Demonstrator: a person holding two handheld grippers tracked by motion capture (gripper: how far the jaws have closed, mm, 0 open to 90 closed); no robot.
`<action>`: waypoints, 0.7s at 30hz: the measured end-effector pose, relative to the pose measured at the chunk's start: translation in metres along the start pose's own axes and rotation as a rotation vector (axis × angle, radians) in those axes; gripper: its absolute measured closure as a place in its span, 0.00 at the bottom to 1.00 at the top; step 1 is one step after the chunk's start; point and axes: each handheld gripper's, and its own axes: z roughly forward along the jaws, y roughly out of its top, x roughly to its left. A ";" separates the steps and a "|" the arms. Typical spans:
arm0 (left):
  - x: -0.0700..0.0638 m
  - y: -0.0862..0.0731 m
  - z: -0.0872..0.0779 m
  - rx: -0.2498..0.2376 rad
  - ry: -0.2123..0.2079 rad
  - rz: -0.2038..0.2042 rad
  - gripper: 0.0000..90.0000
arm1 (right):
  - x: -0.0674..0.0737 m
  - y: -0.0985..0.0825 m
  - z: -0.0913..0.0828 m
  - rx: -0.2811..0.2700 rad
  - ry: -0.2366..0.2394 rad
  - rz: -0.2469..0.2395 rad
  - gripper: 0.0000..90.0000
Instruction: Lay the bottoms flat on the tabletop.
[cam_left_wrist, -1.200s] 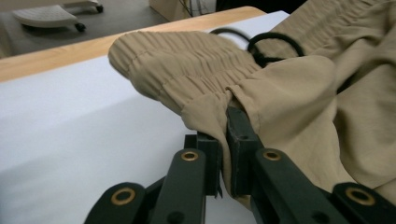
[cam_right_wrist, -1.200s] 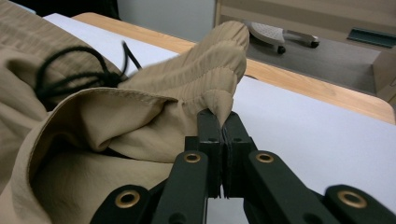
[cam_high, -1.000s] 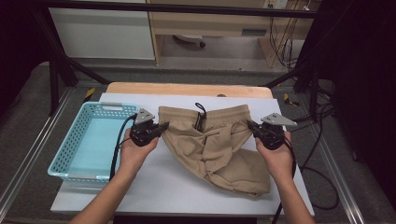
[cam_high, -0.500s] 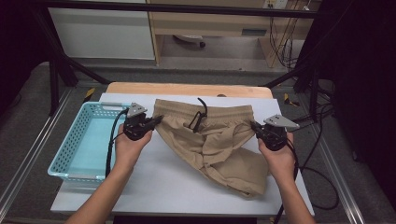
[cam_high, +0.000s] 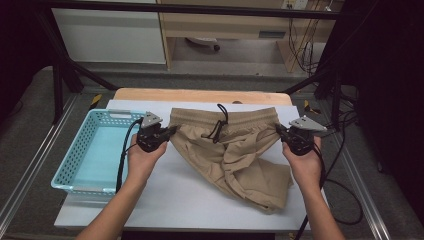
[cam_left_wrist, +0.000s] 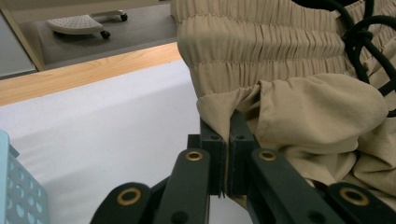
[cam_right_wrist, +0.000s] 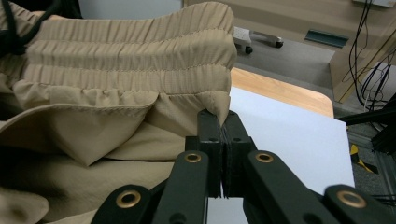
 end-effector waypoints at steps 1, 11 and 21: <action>0.001 0.000 0.000 0.002 0.004 0.001 0.97 | 0.001 -0.001 0.001 0.005 0.001 -0.005 0.99; 0.009 0.002 0.001 0.014 0.032 0.008 0.98 | 0.007 -0.005 0.008 0.014 0.029 0.004 0.99; 0.027 0.026 -0.016 -0.028 0.093 0.016 0.98 | 0.028 0.000 0.013 0.003 0.076 -0.019 0.98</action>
